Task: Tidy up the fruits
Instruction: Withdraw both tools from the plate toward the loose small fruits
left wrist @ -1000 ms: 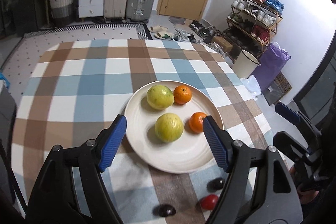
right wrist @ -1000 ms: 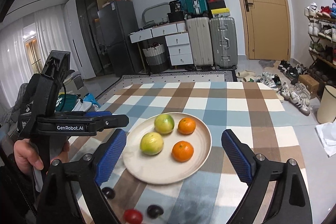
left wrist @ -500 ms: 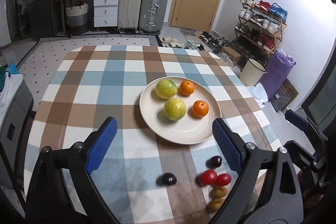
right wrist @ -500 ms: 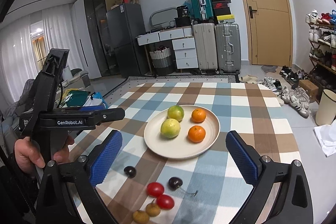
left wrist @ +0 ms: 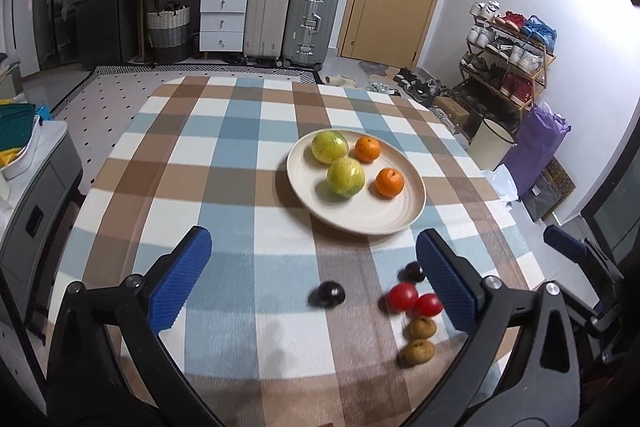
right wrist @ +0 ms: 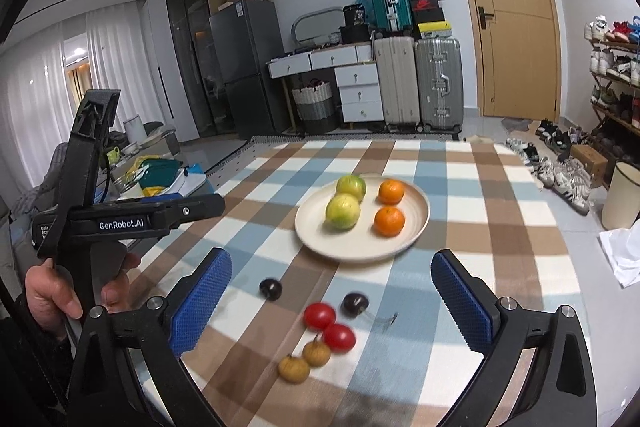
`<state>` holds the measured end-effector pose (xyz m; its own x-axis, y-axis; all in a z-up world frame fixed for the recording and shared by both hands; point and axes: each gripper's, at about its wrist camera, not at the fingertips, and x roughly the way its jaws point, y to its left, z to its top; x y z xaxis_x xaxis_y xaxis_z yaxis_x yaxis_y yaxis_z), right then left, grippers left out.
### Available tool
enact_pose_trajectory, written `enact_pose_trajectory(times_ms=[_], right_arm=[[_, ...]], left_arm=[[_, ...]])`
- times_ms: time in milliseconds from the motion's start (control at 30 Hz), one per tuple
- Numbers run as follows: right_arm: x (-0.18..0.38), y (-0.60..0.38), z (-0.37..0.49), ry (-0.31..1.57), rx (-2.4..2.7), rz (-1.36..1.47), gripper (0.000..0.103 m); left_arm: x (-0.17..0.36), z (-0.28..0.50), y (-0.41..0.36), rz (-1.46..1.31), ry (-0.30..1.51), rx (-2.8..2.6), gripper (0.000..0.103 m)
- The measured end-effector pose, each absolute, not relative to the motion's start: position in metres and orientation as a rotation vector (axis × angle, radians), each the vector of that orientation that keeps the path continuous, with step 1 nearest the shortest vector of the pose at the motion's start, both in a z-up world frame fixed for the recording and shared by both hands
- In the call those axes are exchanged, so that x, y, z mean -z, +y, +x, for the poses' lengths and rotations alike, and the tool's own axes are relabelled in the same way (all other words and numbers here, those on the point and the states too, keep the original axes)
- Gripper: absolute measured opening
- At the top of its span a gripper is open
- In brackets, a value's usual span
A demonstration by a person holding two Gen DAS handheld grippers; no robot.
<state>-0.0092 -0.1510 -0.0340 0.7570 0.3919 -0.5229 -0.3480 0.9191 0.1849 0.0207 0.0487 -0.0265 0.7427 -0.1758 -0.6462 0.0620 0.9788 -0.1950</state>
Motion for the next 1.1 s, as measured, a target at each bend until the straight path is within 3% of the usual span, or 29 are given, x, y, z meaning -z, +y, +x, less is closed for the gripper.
enact_pose_trajectory(times_ms=[433,567,1100], right_arm=[[0.102,-0.133,-0.035,0.759,-0.428,0.131,0.101],[0.124,-0.125,-0.038,0.813,-0.437,0.13,0.09],[0.145,-0.11,-0.023,0.901,-0.462,0.15,0.07]], left_arm=[[0.074,0.002,0.057,-0.198,0.814,0.119,0.102],[0.083,-0.001,0.056,-0.193,0.83,0.126,0.102],[0.112,0.005,0.071,-0.21,0.887,0.117,0.102]])
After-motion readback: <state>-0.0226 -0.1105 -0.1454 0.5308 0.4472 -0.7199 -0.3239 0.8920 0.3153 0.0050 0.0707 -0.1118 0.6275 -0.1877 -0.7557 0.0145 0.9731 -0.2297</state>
